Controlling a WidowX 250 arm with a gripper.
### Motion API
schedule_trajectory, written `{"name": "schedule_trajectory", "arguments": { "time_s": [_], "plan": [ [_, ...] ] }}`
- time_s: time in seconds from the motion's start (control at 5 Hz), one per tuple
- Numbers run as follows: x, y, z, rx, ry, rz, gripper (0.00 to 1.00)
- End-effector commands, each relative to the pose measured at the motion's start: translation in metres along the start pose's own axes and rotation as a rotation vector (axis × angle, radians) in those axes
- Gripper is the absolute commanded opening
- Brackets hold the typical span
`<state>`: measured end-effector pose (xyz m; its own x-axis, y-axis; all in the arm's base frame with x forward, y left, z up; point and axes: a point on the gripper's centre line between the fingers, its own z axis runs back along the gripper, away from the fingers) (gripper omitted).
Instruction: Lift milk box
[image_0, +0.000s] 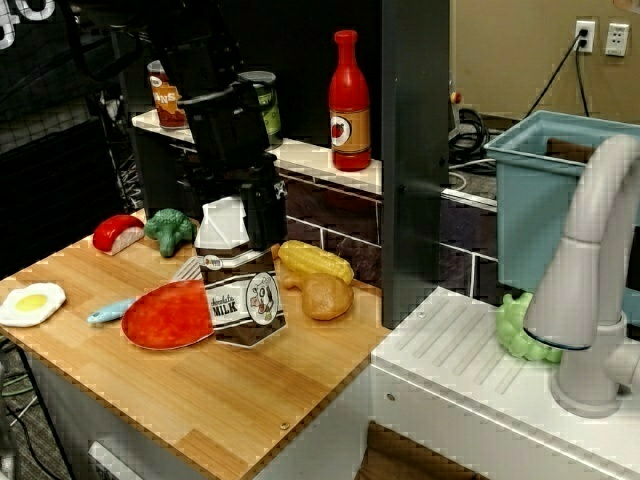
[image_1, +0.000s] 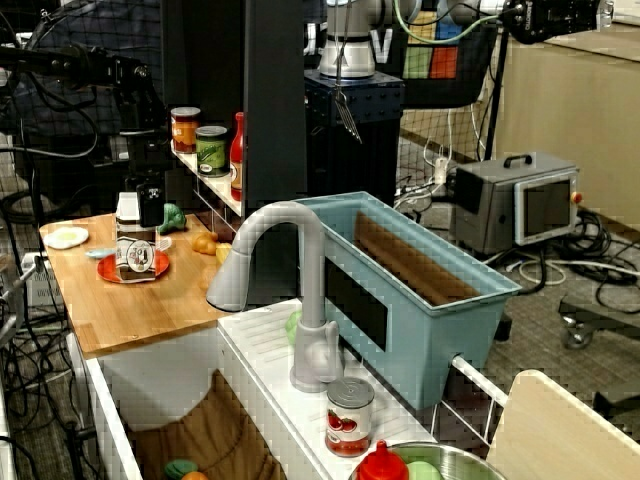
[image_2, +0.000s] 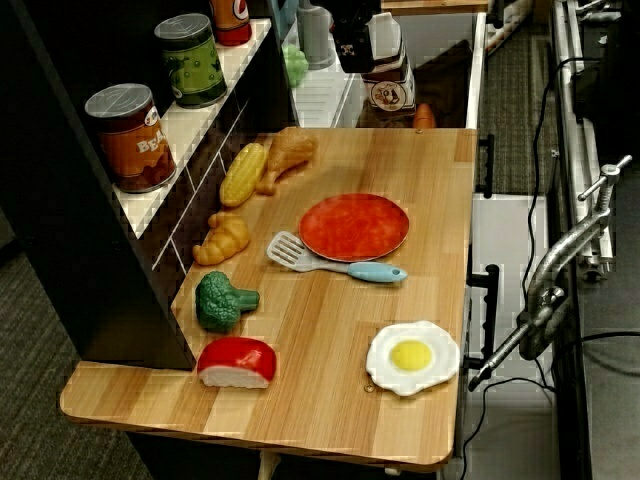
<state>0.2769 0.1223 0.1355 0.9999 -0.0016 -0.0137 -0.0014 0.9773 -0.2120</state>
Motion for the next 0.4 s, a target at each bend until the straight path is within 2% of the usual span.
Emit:
{"name": "schedule_trajectory", "arguments": {
  "time_s": [0.0,0.2],
  "plan": [
    [0.002,-0.008,0.043,0.005,-0.079,-0.032,0.0],
    [0.003,-0.015,0.053,-0.016,-0.084,-0.041,0.0]
  ]
}}
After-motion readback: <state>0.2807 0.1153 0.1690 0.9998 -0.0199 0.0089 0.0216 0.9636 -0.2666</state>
